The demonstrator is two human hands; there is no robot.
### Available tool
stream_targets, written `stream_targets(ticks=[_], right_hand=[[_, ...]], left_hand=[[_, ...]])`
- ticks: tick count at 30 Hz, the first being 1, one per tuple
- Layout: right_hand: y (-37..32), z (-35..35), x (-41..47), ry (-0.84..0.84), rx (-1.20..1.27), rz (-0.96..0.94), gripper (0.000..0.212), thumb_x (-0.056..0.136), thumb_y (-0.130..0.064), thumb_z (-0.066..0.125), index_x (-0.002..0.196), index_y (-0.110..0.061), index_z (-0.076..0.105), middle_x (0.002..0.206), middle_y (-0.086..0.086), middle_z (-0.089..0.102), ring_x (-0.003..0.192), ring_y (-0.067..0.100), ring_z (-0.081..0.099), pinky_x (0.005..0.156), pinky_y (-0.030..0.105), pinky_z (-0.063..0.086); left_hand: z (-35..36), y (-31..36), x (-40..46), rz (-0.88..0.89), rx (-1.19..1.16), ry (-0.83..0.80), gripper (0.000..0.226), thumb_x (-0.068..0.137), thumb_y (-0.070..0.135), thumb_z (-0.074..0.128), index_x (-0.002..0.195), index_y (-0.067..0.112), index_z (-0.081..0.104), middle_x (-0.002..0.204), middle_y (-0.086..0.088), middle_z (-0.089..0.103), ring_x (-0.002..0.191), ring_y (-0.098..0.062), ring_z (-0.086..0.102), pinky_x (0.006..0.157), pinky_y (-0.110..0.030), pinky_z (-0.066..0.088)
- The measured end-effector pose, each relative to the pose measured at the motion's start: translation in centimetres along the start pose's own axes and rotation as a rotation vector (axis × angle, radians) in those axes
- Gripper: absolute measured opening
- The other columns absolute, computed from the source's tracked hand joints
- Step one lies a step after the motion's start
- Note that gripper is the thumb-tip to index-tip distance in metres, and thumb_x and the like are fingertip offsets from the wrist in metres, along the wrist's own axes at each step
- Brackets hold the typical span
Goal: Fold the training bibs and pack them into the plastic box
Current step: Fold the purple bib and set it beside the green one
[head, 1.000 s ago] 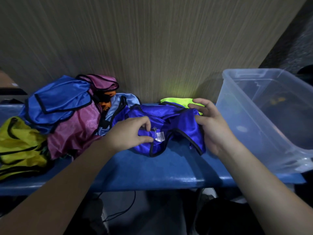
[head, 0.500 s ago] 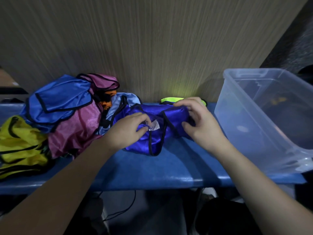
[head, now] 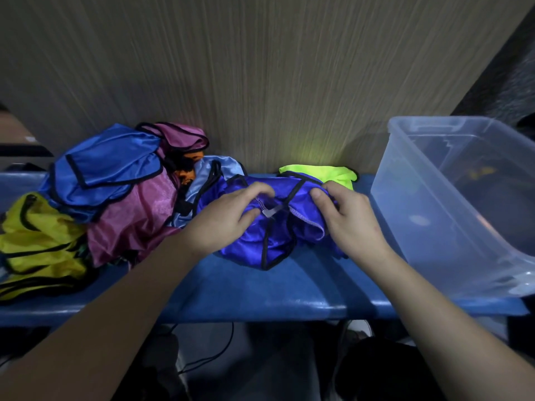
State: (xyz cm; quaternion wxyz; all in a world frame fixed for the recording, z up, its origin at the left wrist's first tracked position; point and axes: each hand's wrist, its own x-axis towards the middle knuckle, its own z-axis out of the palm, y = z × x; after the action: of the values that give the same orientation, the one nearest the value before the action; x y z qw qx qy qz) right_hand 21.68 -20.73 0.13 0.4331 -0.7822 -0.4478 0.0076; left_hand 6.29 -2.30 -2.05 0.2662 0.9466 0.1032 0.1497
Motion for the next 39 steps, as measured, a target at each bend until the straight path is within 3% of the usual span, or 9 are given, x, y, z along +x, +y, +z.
stream_targets(ticks=[5,11,14,17,20,24,29,31,39], right_hand=[[-0.4,0.4,0.2,-0.056,0.103,0.178,0.032,0.101,-0.026,0.054,0.074,-0.008,0.049,0.052,0.011,0.056,0.041,0.011,0.058,0.046,0.025,0.041],[-0.4,1.0,0.2,-0.168,0.159,0.212,0.033,0.102,-0.029,0.053,0.083,-0.002,0.049,0.054,0.019,0.053,0.037,0.022,0.058,0.045,0.028,0.039],[-0.2,1.3,-0.1,-0.23,0.15,0.166,0.025,0.102,-0.032,0.052,0.093,-0.009,0.053,0.055,-0.004,0.056,0.039,0.013,0.056,0.051,0.028,0.04],[-0.4,1.1,-0.6,-0.208,0.159,0.001,0.037,0.097,-0.051,0.049,0.125,-0.027,0.052,0.104,-0.03,0.064,0.077,-0.013,0.058,0.078,0.024,0.045],[-0.5,1.0,-0.7,-0.214,0.013,-0.107,0.064,0.082,-0.067,0.055,0.135,-0.032,0.047,0.135,-0.02,0.05,0.105,-0.012,0.05,0.09,0.027,0.046],[-0.7,1.5,-0.8,-0.139,-0.213,-0.195,0.046,0.081,-0.055,0.07,0.117,-0.028,0.06,0.123,-0.018,0.051,0.1,0.004,0.056,0.074,0.034,0.051],[-0.7,1.9,-1.0,-0.275,-0.383,-0.15,0.07,0.07,-0.062,0.077,0.128,-0.03,0.054,0.136,-0.019,0.039,0.107,0.009,0.056,0.071,0.033,0.047],[-0.7,2.3,-1.3,-0.205,-0.378,-0.169,0.048,0.082,-0.053,0.07,0.121,-0.027,0.059,0.132,-0.015,0.045,0.1,0.016,0.061,0.069,0.037,0.052],[0.5,1.3,0.0,-0.075,-0.209,-0.074,0.022,0.098,-0.026,0.05,0.092,-0.011,0.064,0.089,-0.001,0.058,0.089,0.025,0.051,0.078,0.041,0.044]], left_hand=[[0.3,2.0,0.0,0.163,-0.06,0.083,0.049,0.099,0.008,0.057,0.142,0.028,0.046,0.128,0.042,0.045,0.121,0.015,0.046,0.101,-0.007,0.03],[1.8,2.7,0.2,0.154,-0.018,0.028,0.035,0.094,0.039,0.064,0.127,0.042,0.052,0.106,0.024,0.045,0.093,0.0,0.054,0.086,-0.026,0.048],[2.3,2.6,0.5,0.149,-0.027,0.156,0.013,0.093,0.038,0.062,0.103,0.03,0.061,0.094,0.017,0.049,0.082,-0.005,0.054,0.074,-0.034,0.048],[2.2,2.6,0.9,0.091,-0.078,0.26,0.014,0.093,0.034,0.058,0.096,0.024,0.067,0.09,0.014,0.056,0.081,-0.002,0.056,0.072,-0.024,0.044],[1.7,2.6,1.1,0.087,-0.15,0.282,0.009,0.093,0.023,0.063,0.094,0.017,0.07,0.09,0.009,0.062,0.087,-0.004,0.062,0.08,-0.022,0.047],[1.2,3.0,0.8,0.076,-0.234,0.207,0.003,0.091,0.013,0.071,0.093,0.014,0.072,0.09,0.006,0.065,0.088,-0.007,0.063,0.082,-0.016,0.045],[1.2,3.4,0.6,0.019,-0.358,0.185,0.006,0.089,0.005,0.07,0.093,0.01,0.072,0.09,0.004,0.071,0.089,-0.009,0.066,0.085,-0.016,0.046],[1.3,3.5,0.7,0.009,-0.378,0.139,0.007,0.089,0.009,0.072,0.095,0.013,0.073,0.093,0.006,0.072,0.091,-0.009,0.066,0.088,-0.018,0.048],[-0.5,1.9,0.5,-0.069,-0.281,-0.141,0.07,0.081,0.011,0.081,0.14,0.033,0.049,0.099,0.006,0.057,0.106,-0.008,0.059,0.106,-0.016,0.038]])
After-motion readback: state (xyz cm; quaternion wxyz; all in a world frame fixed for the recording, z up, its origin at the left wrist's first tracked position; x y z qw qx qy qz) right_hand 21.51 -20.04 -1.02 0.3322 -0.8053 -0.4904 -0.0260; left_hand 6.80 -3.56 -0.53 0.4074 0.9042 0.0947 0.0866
